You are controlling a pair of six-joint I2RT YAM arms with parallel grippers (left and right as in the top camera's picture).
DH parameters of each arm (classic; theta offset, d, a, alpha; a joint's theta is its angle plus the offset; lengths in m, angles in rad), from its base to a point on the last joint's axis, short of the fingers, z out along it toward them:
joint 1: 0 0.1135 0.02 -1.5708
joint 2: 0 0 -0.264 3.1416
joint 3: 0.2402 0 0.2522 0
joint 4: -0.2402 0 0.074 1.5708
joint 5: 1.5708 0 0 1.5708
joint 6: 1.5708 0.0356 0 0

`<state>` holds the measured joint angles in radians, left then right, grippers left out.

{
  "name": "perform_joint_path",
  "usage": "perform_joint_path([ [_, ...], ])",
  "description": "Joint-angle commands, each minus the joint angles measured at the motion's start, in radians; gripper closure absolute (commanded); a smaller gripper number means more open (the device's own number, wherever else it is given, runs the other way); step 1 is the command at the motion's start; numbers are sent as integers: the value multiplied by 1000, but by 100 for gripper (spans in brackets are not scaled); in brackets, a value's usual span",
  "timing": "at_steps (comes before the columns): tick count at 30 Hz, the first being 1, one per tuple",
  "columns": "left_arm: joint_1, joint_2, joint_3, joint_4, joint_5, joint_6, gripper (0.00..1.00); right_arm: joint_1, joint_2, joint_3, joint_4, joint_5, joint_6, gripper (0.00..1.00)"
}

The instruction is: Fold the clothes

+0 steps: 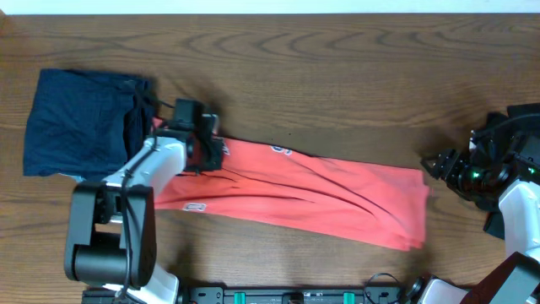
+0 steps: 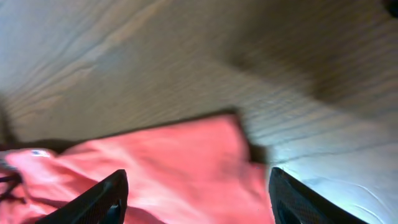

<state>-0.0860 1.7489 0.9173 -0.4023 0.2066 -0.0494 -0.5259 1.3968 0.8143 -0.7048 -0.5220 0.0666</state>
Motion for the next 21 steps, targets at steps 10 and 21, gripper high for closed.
perform_joint_path([
  [10, 106, 67, -43, -19, -109, -42, 75, 2, -3, -214, 78, 11, -80, 36],
  [21, 106, -72, 43, -161, 46, -42, 45, 123, -3, -322, 173, -54, -135, 21],
])
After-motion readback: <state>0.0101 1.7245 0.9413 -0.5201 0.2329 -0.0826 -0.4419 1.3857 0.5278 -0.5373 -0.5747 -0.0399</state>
